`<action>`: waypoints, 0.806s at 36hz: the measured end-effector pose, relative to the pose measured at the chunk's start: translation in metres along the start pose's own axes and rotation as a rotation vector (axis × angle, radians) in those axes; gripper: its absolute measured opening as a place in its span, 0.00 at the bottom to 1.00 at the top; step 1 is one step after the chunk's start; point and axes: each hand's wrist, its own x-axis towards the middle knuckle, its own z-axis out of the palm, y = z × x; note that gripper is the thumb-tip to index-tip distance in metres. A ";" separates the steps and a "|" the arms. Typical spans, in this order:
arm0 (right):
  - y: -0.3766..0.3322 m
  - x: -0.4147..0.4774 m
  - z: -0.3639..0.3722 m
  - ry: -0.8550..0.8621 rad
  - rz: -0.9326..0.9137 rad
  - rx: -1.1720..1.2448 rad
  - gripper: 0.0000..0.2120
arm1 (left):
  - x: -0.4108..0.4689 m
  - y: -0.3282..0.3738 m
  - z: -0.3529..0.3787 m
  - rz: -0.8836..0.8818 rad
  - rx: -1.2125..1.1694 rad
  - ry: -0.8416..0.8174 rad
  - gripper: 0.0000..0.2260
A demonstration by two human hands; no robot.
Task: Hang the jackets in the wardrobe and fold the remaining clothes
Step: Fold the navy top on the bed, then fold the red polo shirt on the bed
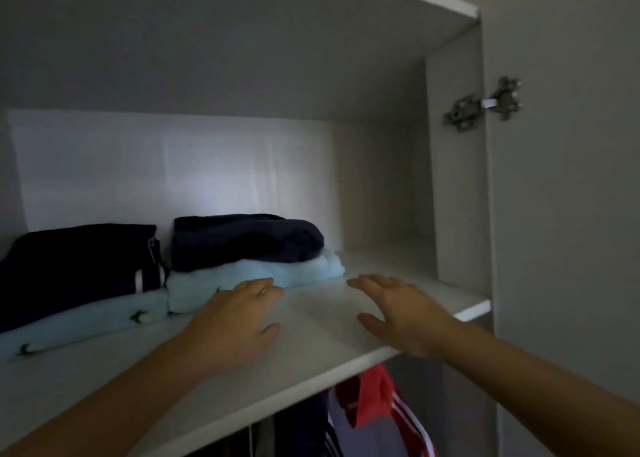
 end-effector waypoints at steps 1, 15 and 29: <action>-0.001 -0.018 -0.001 0.018 0.004 0.031 0.28 | -0.007 0.016 -0.003 0.034 -0.043 0.030 0.24; 0.025 -0.358 -0.011 0.167 0.497 0.206 0.20 | -0.103 0.308 0.045 0.314 -0.994 0.096 0.12; 0.011 -0.838 -0.120 0.267 1.449 0.054 0.18 | -0.327 0.753 0.013 0.732 -1.434 -0.674 0.07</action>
